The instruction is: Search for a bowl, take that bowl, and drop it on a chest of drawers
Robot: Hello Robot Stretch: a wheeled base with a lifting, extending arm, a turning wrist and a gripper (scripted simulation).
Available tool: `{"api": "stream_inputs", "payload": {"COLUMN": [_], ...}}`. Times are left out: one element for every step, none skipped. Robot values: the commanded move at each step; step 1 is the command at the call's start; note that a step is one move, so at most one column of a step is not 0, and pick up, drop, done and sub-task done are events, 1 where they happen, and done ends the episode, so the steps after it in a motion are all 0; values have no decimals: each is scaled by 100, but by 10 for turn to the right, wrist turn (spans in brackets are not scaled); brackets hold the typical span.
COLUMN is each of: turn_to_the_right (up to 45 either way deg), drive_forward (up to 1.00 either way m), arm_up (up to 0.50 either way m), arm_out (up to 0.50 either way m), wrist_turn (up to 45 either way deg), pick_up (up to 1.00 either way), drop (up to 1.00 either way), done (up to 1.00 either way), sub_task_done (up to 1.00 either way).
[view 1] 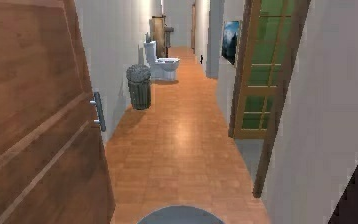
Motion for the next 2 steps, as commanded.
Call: {"api": "stream_inputs", "payload": {"turn_to_the_right": [0, 0], "drive_forward": [100, 100], "arm_up": [0, 0], "arm_out": [0, 0], "wrist_turn": [0, 0], "pick_up": [0, 0], "drop": [0, 0], "done": [0, 0], "sub_task_done": [0, 0]}}
